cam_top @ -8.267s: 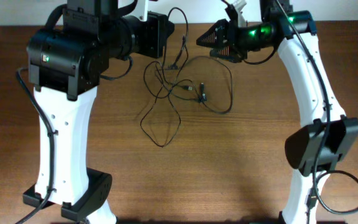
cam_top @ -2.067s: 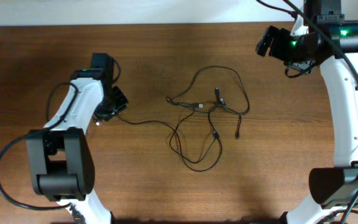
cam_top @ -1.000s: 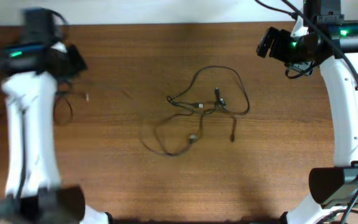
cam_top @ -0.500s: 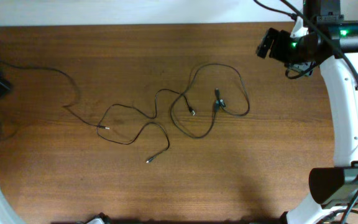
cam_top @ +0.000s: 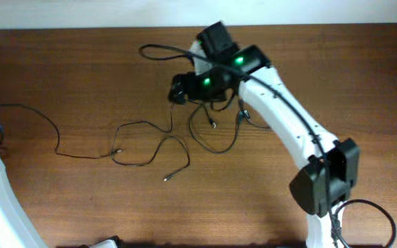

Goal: Untangle cables

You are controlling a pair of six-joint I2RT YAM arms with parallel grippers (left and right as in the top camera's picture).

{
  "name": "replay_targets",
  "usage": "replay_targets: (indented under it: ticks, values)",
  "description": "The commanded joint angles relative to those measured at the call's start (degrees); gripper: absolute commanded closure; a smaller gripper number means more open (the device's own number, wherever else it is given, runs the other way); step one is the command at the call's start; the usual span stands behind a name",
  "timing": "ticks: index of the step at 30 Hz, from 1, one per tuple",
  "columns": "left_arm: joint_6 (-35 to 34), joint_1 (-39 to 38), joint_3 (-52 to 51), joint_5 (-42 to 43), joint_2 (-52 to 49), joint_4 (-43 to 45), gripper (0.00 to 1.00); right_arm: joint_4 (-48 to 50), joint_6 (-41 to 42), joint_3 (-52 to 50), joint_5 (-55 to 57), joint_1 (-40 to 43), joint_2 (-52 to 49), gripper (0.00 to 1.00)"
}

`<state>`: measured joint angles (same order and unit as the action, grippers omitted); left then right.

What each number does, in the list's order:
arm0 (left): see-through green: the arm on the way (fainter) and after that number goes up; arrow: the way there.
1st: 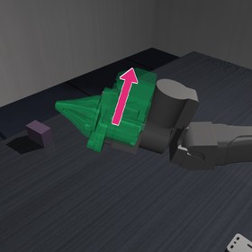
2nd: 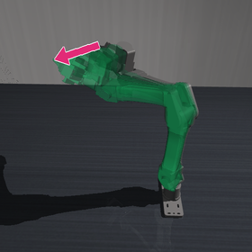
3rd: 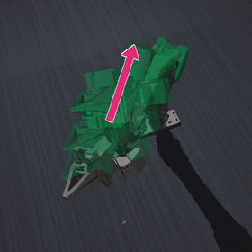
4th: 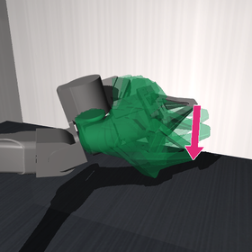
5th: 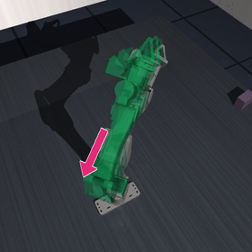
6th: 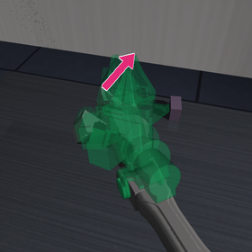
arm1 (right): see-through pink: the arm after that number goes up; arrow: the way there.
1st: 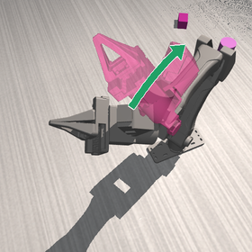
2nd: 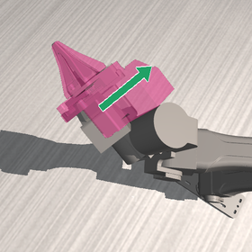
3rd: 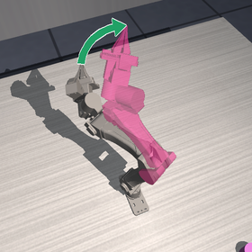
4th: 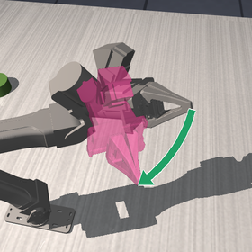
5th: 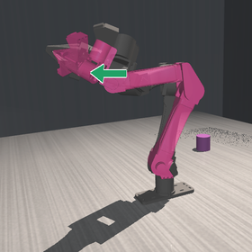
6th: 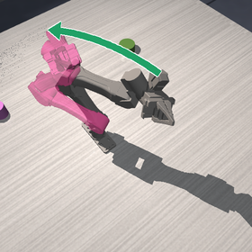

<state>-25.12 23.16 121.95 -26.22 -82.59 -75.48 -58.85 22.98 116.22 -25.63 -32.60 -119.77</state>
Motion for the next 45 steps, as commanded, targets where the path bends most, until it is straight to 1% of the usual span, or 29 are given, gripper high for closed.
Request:
replay_targets:
  ticks: [1, 2, 4, 6, 10, 12, 15, 16, 17, 18, 19, 20, 22, 24, 25, 26, 27, 28, 30, 31, 32, 33, 36, 37, 38, 40, 41, 44, 45]
  values:
    - [-1.18, -0.02, 0.52, -4.74, 0.92, 0.44, 1.0, 5.66, 7.34, 0.04, -0.74, -5.25, -4.2, 0.06]
    - [-1.18, -0.02, 0.52, -4.72, 0.92, 0.37, 1.0, 10.73, 10.69, 0.04, -0.72, -8.24, -6.64, 0.06]
    - [-1.18, -0.02, 0.52, -4.7, 0.92, -0.28, 1.0, 15.13, 14.08, 0.04, -0.74, -10.32, -9.01, 0.06]
    - [-1.2, -0.02, 0.52, -3.63, 0.92, -0.35, 1.0, 22.73, 20.72, 0.04, -0.76, -13.22, -12.96, 0.06]
    - [-1.18, -0.02, 0.5, -0.74, 0.92, -0.42, 1.0, 37.57, 29.92, 0.04, -0.72, -17.38, -19.47, 0.13]
    - [-1.18, -0.02, 0.52, -0.72, 0.92, -0.48, 1.0, 40.76, 31.17, 0.04, 0.2, -18.12, -22.18, 0.21]
    - [-1.18, -0.02, 0.52, -0.31, 0.92, -0.48, 1.0, 40.96, 31.95, 0.02, 2.49, -18.05, -24.72, 0.29]
    - [-1.18, -0.02, 0.52, -0.13, 0.92, -0.48, 1.0, 41.07, 31.95, 0.02, 2.58, -17.99, -24.9, 0.35]
    - [-1.18, -0.02, 0.52, -0.13, 0.92, -0.52, 1.0, 41.48, 31.28, 0.04, 4.07, -17.44, -24.94, 0.6]
    - [-1.18, -0.02, 0.52, -0.13, 0.92, -0.52, 1.0, 41.79, 30.77, 0.15, 3.78, -16.72, -24.92, 0.74]
    - [-1.18, -0.02, 0.52, -0.13, 0.92, -0.5, 1.0, 41.75, 29.14, 0.26, 2.23, -14.62, -24.83, 0.92]
    - [-1.18, -0.02, 0.52, -0.13, 0.92, -0.48, 1.0, 41.53, 26.16, 0.26, -0.92, -12.35, -24.59, 0.96]
    - [-1.18, -0.02, 0.52, -0.13, 0.92, -0.46, 1.0, 37.7, 20.76, 0.48, -4.66, -7.87, -22.93, 0.96]
    - [-1.18, -0.02, 0.5, -0.13, 0.92, -0.48, 1.0, 28.61, 9.92, 0.48, -4.81, -2.99, -17.35, 0.96]
    - [-1.18, -0.02, 0.5, -0.13, 0.92, -0.59, 1.0, 22.88, 4.07, 0.48, -4.68, -0.92, -13.44, 0.96]
    - [-1.11, -0.02, 0.5, -0.15, 0.92, -1.07, 1.0, 14.23, -2.01, 0.48, -4.15, 1.62, -7.61, 0.96]
    - [-0.94, -0.02, 0.5, -0.22, 0.92, -1.84, 1.0, 7.76, -4.85, 0.48, -4.15, 4.13, -2.93, 0.96]
    - [-0.94, -0.02, 0.5, -0.52, 0.9, -2.21, 1.0, 2.99, -6.36, 0.48, -4.17, 6.64, 1.14, 0.96]
    - [-0.92, -0.02, 0.5, -0.81, 0.9, -2.16, 1.0, -1.9, -8.26, 0.48, -4.04, 9.97, 5.55, 0.96]
    - [1.84, -0.02, 0.5, -0.76, 0.9, -1.92, 1.0, -7.02, -9.11, 0.48, -1.36, 14.08, 8.79, 0.96]
    - [6.54, 0.0, 0.5, -0.92, 0.9, -0.61, 1.0, -10.01, -9.09, 0.48, 1.81, 16.35, 8.96, 0.96]
    - [9.03, 0.79, 0.52, -1.27, 0.92, 0.7, 1.0, -12.85, -9.31, 0.42, 3.1, 18.71, 8.7, 0.96]
    - [9.84, 5.42, 0.5, -1.25, 0.9, 2.89, 1.0, -15.87, -15.3, 0.35, 0.76, 22.27, 8.83, 0.96]
    - [9.84, 6.19, 0.5, -1.22, 0.9, 3.08, 1.0, -16.44, -17.49, 0.35, -1.79, 23.04, 8.83, 0.96]
    - [9.84, 7.08, 0.5, -1.2, 0.81, 3.28, 1.0, -17.09, -22.56, 0.37, -7.76, 23.69, 8.83, 0.96]
    - [10.14, 7.28, 0.5, -0.66, 0.04, 4.66, 1.0, -17.49, -23.67, 0.35, -9.75, 23.71, 8.83, 0.96]
    - [11.91, 7.28, 0.5, -1.14, -0.09, 6.05, 1.0, -17.51, -23.67, 0.35, -9.73, 23.71, 8.83, 0.96]
    - [12.0, 8.04, 0.5, -10.78, -0.24, 9.7, 1.0, -18.58, -23.65, 0.35, -8.28, 23.67, 8.83, 0.96]
    - [12.0, 9.03, 0.5, -10.82, -0.46, 11.1, 1.0, -18.95, -23.65, 0.35, -7.54, 23.65, 8.83, 0.96]
